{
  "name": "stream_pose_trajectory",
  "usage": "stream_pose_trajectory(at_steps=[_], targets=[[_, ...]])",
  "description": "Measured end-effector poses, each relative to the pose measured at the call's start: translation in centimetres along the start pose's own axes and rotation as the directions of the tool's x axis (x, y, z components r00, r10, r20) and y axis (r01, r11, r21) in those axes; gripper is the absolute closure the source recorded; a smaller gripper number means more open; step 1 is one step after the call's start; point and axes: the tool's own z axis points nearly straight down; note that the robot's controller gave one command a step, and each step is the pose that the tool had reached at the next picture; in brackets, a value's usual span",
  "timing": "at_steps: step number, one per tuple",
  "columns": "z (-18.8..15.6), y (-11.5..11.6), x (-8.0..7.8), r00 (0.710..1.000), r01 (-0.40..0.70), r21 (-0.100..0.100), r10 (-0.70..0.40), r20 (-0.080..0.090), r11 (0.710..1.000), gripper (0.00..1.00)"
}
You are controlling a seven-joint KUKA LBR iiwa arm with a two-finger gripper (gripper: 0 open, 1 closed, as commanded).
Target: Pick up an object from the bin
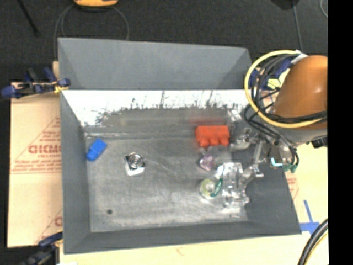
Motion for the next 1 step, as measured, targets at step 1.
stream_pose_trajectory(at_steps=[1], targets=[[15.66, -0.17, 0.24, 0.988, 0.154, 0.003, -0.154, 0.011, 0.988, 0.0]])
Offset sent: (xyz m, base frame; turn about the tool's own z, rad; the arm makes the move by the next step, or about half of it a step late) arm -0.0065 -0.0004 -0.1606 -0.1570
